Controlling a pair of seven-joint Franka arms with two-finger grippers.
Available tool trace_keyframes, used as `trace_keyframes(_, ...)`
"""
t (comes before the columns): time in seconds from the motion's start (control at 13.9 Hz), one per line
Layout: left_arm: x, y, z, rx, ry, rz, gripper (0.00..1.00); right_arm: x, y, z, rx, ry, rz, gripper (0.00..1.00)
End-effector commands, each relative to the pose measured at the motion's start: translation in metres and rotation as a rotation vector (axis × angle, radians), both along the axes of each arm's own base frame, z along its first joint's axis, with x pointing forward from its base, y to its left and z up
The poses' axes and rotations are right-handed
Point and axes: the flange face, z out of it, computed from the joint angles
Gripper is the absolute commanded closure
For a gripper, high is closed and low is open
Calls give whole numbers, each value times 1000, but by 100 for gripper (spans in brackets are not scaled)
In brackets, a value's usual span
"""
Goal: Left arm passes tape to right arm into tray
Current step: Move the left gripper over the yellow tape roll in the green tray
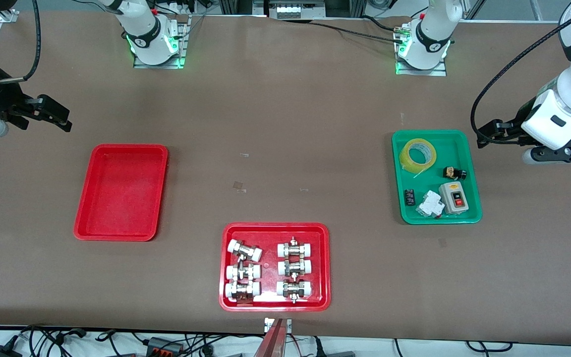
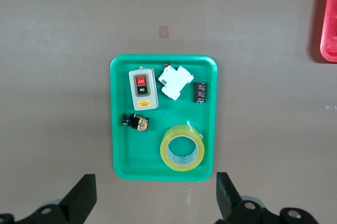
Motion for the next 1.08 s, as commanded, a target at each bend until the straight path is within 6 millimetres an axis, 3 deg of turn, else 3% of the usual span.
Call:
trace_keyframes(0.0,-5,1,3,-10,-16,-1,0,-8,-1,7,-5,2,25,0)
trace_keyframes(0.14,-5,1,2,-11,-14,-1,0,-4,-5,6,-11,-2,30,0)
trace_keyframes(0.5,16,4,-43,-29,74,-4,0,-5,-5,6,-5,7,38,0)
trace_keyframes(0.57,22,5,-61,-42,97,1,0,-5,-6,6,-8,6,39,0)
trace_keyframes(0.72,34,8,-115,-45,124,2,0,-5,-5,5,-10,8,38,0)
trace_keyframes(0.79,31,10,-138,-46,120,5,0,-5,-5,5,-8,7,36,0)
trace_keyframes(1.01,-3,14,-203,-39,113,14,0,-5,-5,3,-8,12,36,0)
